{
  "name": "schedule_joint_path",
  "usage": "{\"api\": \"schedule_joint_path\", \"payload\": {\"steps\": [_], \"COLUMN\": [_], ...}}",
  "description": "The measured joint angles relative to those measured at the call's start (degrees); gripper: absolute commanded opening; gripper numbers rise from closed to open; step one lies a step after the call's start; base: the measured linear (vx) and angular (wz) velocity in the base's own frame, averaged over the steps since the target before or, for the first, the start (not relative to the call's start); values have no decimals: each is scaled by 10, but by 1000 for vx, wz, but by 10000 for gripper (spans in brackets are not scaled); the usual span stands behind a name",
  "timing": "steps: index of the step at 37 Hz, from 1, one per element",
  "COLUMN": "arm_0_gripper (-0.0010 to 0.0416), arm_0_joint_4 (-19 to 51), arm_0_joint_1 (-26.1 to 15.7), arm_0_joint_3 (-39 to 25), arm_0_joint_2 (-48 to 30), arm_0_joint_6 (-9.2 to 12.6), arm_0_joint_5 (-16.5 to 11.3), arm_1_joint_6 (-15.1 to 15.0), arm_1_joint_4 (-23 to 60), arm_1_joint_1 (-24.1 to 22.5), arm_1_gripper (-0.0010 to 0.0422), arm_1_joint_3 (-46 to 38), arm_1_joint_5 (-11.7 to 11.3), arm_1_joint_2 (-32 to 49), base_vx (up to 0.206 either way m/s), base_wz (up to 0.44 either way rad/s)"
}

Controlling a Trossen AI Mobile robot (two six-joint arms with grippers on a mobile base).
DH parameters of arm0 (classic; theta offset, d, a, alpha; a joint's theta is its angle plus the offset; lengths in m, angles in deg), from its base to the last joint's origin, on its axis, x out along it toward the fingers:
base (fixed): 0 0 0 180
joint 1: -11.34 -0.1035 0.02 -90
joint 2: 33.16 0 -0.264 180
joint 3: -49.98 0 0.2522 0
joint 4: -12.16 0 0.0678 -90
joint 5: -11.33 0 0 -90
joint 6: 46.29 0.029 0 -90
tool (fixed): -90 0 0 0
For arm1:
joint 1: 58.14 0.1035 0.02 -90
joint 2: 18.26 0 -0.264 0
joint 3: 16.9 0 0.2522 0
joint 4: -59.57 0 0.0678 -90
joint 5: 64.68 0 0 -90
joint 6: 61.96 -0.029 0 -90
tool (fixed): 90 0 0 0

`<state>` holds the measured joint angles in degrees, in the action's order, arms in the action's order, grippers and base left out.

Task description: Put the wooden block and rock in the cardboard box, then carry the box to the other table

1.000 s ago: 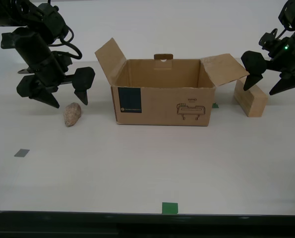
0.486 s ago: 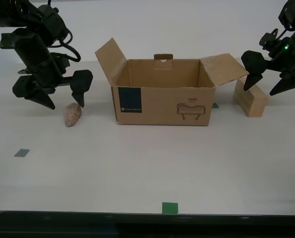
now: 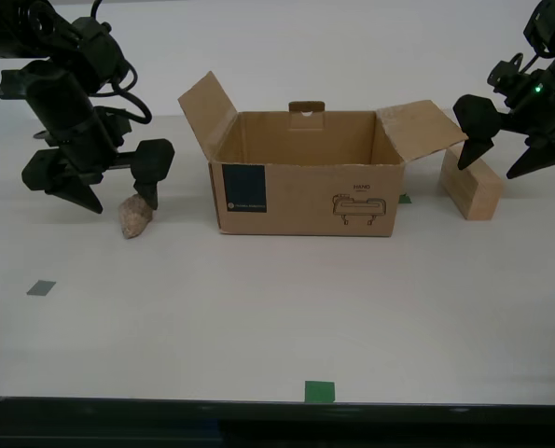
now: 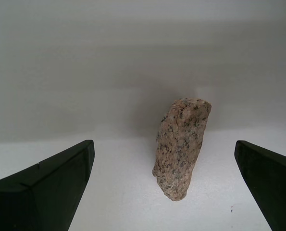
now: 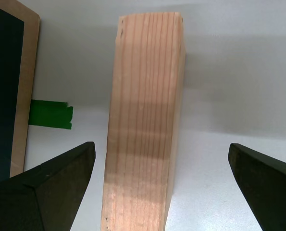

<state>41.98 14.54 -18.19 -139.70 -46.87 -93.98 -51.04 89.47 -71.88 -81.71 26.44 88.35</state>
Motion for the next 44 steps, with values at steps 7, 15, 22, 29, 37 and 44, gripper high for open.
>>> {"api": "schedule_joint_path", "payload": {"steps": [7,15,22,29,37,44], "arm_0_gripper": [386,386,386,383,382,373], "arm_0_joint_4": [-7,-29,-29,-71,-96,-111], "arm_0_joint_1": [-2,-2,-4,-4,-4,-5], "arm_0_joint_3": [0,0,4,32,42,48], "arm_0_joint_2": [0,0,0,0,0,0], "arm_0_joint_6": [0,3,7,8,8,8], "arm_0_joint_5": [0,0,0,0,0,0], "arm_1_joint_6": [-1,-4,-4,-4,-4,-4], "arm_1_joint_4": [-21,-45,-47,-48,-52,-57], "arm_1_joint_1": [-2,-2,-2,-2,-2,-2], "arm_1_gripper": [400,400,400,400,400,400], "arm_1_joint_3": [17,16,17,17,17,17], "arm_1_joint_5": [-7,-9,-9,-20,-21,-23], "arm_1_joint_2": [0,0,0,0,0,0], "base_vx": [0,0,0,0,0,0], "base_wz": [0,0,0,0,0,0]}}
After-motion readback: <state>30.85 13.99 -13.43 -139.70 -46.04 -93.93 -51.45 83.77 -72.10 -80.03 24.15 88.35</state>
